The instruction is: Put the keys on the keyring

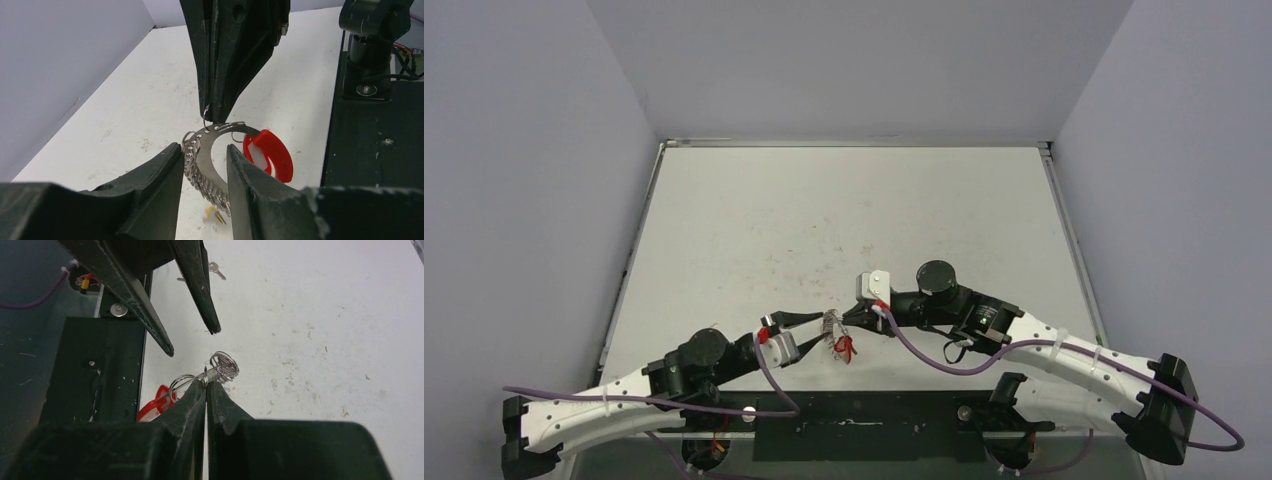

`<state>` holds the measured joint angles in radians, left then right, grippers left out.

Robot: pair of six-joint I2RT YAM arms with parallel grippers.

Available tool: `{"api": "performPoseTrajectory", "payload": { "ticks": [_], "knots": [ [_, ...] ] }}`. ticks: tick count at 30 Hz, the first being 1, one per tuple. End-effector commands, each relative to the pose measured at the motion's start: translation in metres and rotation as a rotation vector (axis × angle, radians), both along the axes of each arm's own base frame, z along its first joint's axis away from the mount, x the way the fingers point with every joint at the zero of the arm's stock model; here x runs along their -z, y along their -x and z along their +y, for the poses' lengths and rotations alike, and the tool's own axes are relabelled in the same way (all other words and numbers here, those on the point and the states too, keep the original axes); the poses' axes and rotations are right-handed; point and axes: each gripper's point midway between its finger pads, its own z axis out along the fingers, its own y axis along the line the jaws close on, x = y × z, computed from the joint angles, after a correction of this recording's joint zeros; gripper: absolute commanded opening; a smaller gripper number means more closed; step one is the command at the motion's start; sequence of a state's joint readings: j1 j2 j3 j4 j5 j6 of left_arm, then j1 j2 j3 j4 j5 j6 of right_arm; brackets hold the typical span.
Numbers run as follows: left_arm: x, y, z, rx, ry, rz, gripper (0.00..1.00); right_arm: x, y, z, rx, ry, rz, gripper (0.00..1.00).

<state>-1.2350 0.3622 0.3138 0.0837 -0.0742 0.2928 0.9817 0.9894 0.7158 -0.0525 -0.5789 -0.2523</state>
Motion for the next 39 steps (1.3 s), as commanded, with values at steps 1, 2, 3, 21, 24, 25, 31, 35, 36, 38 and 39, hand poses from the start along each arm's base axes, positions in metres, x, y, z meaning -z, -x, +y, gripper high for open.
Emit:
{"api": "performPoseTrajectory", "payload": {
  "ticks": [1,2,3,21,24,25,31,35,36,38,39],
  "knots": [
    [-0.015,-0.001,-0.007,0.006,0.073,-0.01,0.32,-0.025,0.011,0.015,-0.094,-0.114,-0.002,0.0],
    [-0.015,0.0,-0.009,0.014,0.071,-0.01,0.29,-0.026,0.012,0.016,-0.101,-0.119,0.003,0.0],
    [-0.015,0.0,-0.011,0.02,0.071,-0.01,0.26,-0.026,0.013,0.017,-0.106,-0.122,0.009,0.0],
    [-0.014,-0.002,-0.024,0.035,0.054,-0.012,0.17,-0.021,0.017,0.02,-0.124,-0.117,0.061,0.0],
    [-0.014,-0.001,-0.023,0.039,0.044,-0.014,0.15,-0.019,0.017,0.019,-0.122,-0.11,0.058,0.0],
    [-0.014,-0.001,-0.023,0.041,0.037,-0.014,0.16,-0.019,0.017,0.019,-0.121,-0.109,0.055,0.0],
    [-0.018,0.002,-0.017,0.044,0.037,-0.016,0.24,-0.018,0.017,0.018,-0.121,-0.107,0.05,0.0],
    [-0.02,0.003,-0.014,0.044,0.044,-0.018,0.19,-0.019,0.017,0.019,-0.125,-0.108,0.051,0.0],
    [-0.021,0.003,-0.013,0.042,0.044,-0.018,0.17,-0.019,0.017,0.019,-0.127,-0.109,0.05,0.0],
    [-0.021,0.002,-0.012,0.037,0.045,-0.019,0.16,-0.02,0.018,0.019,-0.126,-0.109,0.049,0.0],
    [-0.022,0.002,-0.011,0.036,0.046,-0.02,0.16,-0.02,0.018,0.019,-0.126,-0.109,0.05,0.0]
  ]
}}
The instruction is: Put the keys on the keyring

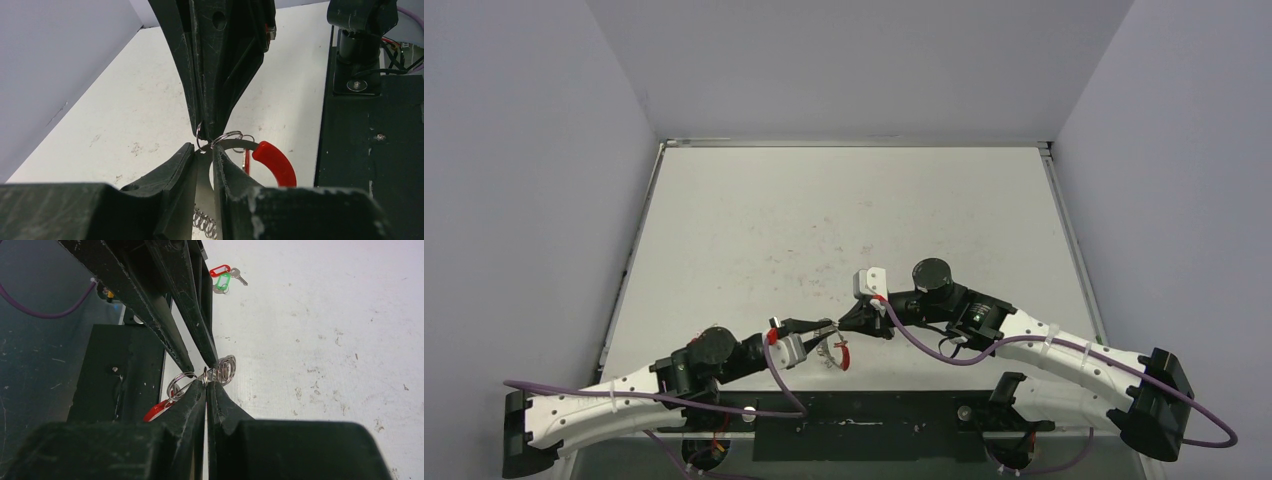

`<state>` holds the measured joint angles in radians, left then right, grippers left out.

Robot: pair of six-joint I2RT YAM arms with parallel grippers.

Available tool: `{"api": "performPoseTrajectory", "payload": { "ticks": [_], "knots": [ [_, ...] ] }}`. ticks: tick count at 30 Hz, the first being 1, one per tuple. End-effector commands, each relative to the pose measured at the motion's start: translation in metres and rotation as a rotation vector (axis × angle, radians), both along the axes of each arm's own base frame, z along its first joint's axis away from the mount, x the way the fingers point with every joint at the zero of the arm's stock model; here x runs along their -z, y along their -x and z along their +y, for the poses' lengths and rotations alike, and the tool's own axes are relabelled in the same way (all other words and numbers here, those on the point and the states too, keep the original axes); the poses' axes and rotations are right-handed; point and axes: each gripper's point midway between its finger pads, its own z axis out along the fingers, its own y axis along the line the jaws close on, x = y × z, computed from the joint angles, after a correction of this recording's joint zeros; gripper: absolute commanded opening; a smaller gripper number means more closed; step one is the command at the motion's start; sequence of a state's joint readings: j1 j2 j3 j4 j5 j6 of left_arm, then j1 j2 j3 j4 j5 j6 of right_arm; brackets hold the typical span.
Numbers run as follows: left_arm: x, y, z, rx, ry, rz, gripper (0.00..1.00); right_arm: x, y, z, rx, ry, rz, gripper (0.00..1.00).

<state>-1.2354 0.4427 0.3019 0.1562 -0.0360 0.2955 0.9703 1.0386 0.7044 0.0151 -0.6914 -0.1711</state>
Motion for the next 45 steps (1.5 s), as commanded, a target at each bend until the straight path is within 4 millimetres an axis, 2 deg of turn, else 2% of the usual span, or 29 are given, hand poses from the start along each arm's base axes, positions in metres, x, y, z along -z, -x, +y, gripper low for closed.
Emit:
{"api": "performPoseTrajectory", "payload": {
  "ticks": [1,10,15,26,32,35,37,45],
  "knots": [
    [-0.031,0.0,0.002,-0.004,0.07,-0.023,0.16,-0.024,0.004,0.009,-0.047,-0.084,-0.05,0.0],
    [-0.039,-0.005,0.008,-0.039,0.1,-0.033,0.18,-0.024,0.004,0.008,-0.044,-0.088,-0.055,0.0],
    [-0.044,-0.004,0.01,-0.039,0.129,-0.041,0.16,-0.022,0.003,0.008,-0.046,-0.087,-0.063,0.0],
    [-0.043,-0.005,0.014,-0.053,0.133,-0.043,0.16,-0.023,0.001,0.009,-0.035,-0.09,-0.071,0.0],
    [-0.04,-0.005,0.003,-0.032,0.104,-0.036,0.28,-0.025,0.002,0.009,-0.036,-0.093,-0.065,0.0],
    [-0.039,-0.005,-0.003,-0.02,0.097,-0.035,0.3,-0.025,0.002,0.009,-0.037,-0.093,-0.063,0.0],
    [-0.037,-0.006,-0.007,-0.016,0.091,-0.033,0.29,-0.025,0.002,0.009,-0.037,-0.092,-0.062,0.0],
    [-0.033,-0.009,-0.011,-0.024,0.073,-0.024,0.15,-0.022,0.005,0.008,-0.049,-0.088,-0.056,0.0]
  ]
}}
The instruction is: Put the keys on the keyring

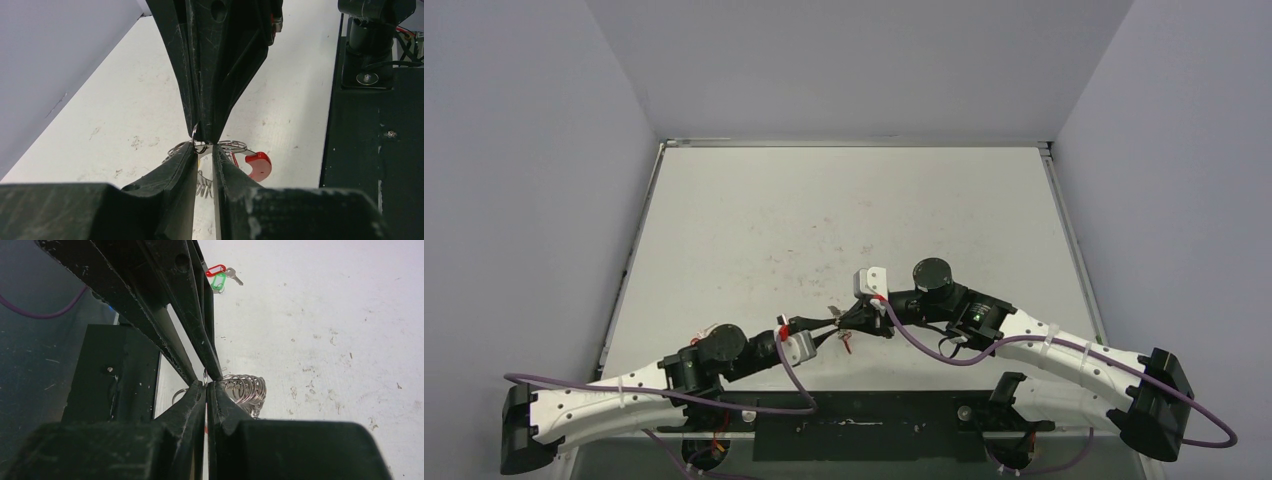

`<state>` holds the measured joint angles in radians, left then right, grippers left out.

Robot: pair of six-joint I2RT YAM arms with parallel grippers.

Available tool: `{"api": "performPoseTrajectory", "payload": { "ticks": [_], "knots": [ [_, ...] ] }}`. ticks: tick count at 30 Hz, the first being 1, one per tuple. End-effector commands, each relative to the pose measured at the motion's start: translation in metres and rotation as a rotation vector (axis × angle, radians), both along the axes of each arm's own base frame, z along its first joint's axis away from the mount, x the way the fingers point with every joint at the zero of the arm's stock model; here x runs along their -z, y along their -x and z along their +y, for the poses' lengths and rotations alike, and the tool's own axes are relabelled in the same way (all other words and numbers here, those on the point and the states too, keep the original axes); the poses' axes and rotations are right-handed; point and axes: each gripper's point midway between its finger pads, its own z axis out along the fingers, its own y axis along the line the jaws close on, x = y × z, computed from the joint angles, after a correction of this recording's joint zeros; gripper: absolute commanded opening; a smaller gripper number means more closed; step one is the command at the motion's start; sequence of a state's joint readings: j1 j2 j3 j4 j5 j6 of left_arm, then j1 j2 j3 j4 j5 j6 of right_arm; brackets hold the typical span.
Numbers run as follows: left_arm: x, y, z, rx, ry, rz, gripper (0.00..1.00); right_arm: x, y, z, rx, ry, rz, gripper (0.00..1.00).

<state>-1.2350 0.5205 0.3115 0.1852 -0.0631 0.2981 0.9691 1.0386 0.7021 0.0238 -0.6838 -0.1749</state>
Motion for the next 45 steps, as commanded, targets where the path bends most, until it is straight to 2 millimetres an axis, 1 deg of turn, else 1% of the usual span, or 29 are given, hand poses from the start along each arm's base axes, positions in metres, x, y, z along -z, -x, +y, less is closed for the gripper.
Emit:
{"api": "performPoseTrajectory", "payload": {
  "ticks": [1,5,6,7,13,15,19,22,27,31,33,35,36,41,45],
  "knots": [
    [-0.042,-0.002,-0.005,0.001,0.111,-0.034,0.14,-0.022,0.008,0.008,-0.061,-0.083,-0.048,0.0],
    [-0.042,-0.003,-0.005,-0.008,0.111,-0.035,0.08,-0.017,0.01,0.007,-0.079,-0.067,-0.044,0.0],
    [-0.043,-0.004,-0.005,-0.01,0.114,-0.037,0.03,-0.016,0.01,0.007,-0.083,-0.06,-0.044,0.0],
    [-0.043,-0.004,-0.004,-0.013,0.115,-0.038,0.0,-0.014,0.011,0.007,-0.09,-0.054,-0.043,0.0],
    [-0.044,-0.005,-0.004,-0.017,0.122,-0.035,0.0,-0.006,0.015,0.006,-0.116,-0.022,-0.036,0.0],
    [-0.044,-0.005,-0.005,-0.019,0.123,-0.03,0.1,-0.004,0.015,0.006,-0.119,-0.015,-0.029,0.0],
    [-0.043,-0.006,-0.006,-0.022,0.124,-0.026,0.16,-0.002,0.015,0.007,-0.124,-0.01,-0.024,0.0],
    [-0.043,-0.007,-0.006,-0.027,0.125,-0.024,0.23,-0.003,0.015,0.008,-0.124,-0.01,-0.022,0.0],
    [-0.042,-0.007,-0.008,-0.024,0.127,-0.022,0.24,-0.004,0.016,0.009,-0.128,-0.013,-0.018,0.0],
    [-0.039,-0.007,-0.012,-0.018,0.1,-0.018,0.16,-0.001,0.016,0.009,-0.128,-0.002,-0.012,0.0],
    [-0.037,-0.007,-0.013,-0.016,0.081,-0.016,0.1,0.0,0.016,0.009,-0.131,0.003,-0.015,0.0],
    [-0.035,-0.007,-0.014,-0.012,0.065,-0.013,0.02,0.005,0.017,0.006,-0.134,0.03,-0.007,0.0],
    [-0.034,-0.007,-0.014,-0.011,0.06,-0.012,0.0,0.007,0.016,0.006,-0.135,0.04,-0.008,0.0],
    [-0.03,-0.008,-0.013,-0.019,0.045,-0.009,0.0,0.018,0.017,0.002,-0.143,0.091,-0.015,0.0],
    [-0.019,-0.009,-0.013,-0.024,0.02,0.001,0.0,0.024,0.015,-0.001,-0.142,0.114,-0.028,0.09]
  ]
}}
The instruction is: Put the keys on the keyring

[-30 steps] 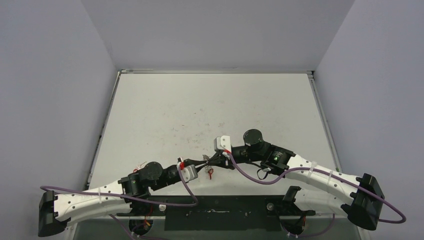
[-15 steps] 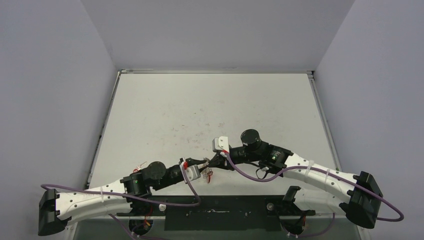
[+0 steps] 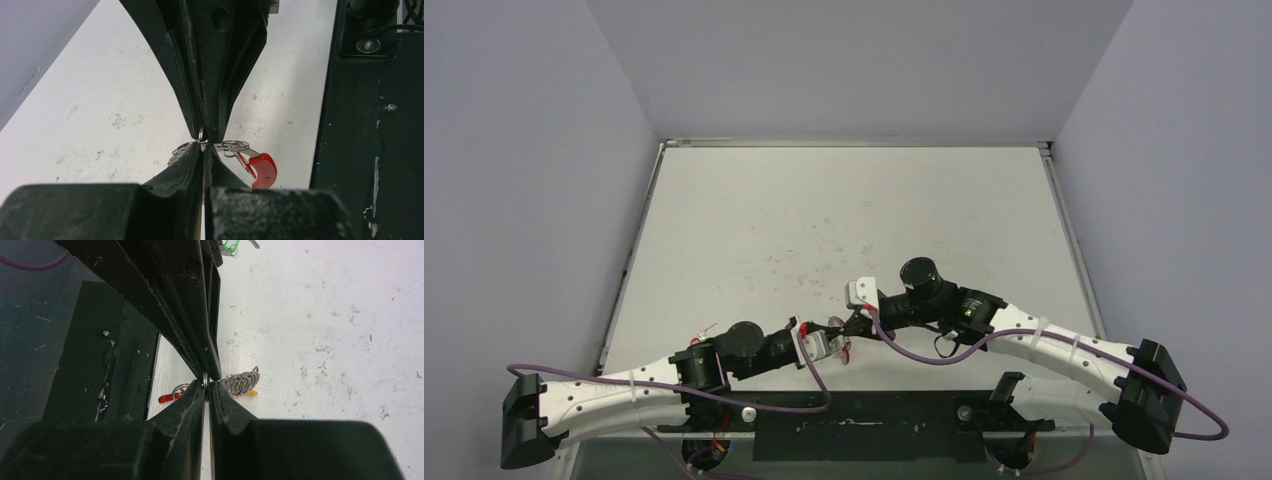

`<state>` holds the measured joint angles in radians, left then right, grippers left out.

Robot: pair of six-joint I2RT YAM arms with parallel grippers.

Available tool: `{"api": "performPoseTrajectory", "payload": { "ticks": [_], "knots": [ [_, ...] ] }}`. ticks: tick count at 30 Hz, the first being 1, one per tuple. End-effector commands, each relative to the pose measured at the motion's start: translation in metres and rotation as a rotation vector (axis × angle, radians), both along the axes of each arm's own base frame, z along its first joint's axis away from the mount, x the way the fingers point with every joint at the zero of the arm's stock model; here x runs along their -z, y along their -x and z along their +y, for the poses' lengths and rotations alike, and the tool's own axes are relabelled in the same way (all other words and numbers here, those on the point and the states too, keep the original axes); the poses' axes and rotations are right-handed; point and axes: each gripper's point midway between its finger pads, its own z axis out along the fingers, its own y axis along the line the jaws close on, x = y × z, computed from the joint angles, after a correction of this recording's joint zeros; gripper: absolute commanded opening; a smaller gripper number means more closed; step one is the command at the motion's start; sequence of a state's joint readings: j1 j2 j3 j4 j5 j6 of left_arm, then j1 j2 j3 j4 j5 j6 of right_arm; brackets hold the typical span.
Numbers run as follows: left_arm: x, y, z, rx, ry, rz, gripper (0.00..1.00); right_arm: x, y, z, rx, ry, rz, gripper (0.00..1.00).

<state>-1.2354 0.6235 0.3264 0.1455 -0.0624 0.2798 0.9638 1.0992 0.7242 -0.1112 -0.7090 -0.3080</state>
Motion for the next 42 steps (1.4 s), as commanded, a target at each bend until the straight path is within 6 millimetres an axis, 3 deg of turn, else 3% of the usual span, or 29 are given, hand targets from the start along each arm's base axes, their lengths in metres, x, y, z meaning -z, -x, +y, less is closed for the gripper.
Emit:
{"api": "performPoseTrajectory", "payload": {
  "ticks": [1,6,10,13,15,26,30,32,34,36,38,42],
  "knots": [
    [-0.047,-0.008,-0.006,-0.025,0.127,-0.056,0.0,-0.008,0.013,0.006,-0.079,-0.014,-0.003,0.12],
    [-0.037,-0.01,-0.005,-0.04,0.111,-0.043,0.0,0.0,0.01,0.004,-0.061,-0.002,-0.018,0.21],
    [-0.03,-0.011,-0.002,-0.057,0.108,-0.033,0.0,0.007,0.007,0.003,-0.049,0.011,-0.031,0.21],
    [-0.027,-0.011,0.0,-0.064,0.113,-0.026,0.0,0.014,0.005,0.003,-0.043,0.023,-0.036,0.16],
    [-0.025,-0.011,0.001,-0.067,0.112,-0.023,0.0,0.018,0.003,0.003,-0.043,0.032,-0.037,0.0],
    [-0.015,-0.013,0.009,-0.102,0.104,0.003,0.03,0.021,-0.012,0.0,0.054,0.066,-0.044,0.0],
    [-0.003,-0.024,0.02,-0.218,0.143,0.083,0.33,0.029,-0.03,-0.004,0.196,0.067,-0.025,0.21],
    [0.003,-0.032,0.028,-0.305,0.167,0.135,0.41,0.029,-0.045,-0.009,0.313,0.038,-0.019,0.34],
    [0.011,-0.039,0.035,-0.387,0.192,0.198,0.5,0.026,-0.068,-0.018,0.5,-0.009,0.018,0.54],
    [0.018,-0.043,0.04,-0.451,0.211,0.256,0.57,0.029,-0.094,-0.035,0.735,-0.049,0.134,0.67],
    [0.024,-0.045,0.041,-0.495,0.228,0.313,0.61,0.037,-0.112,-0.052,0.9,-0.064,0.237,0.71],
    [0.038,-0.049,0.042,-0.574,0.233,0.42,0.7,0.057,-0.125,-0.071,1.069,-0.049,0.444,0.65]
  ]
}}
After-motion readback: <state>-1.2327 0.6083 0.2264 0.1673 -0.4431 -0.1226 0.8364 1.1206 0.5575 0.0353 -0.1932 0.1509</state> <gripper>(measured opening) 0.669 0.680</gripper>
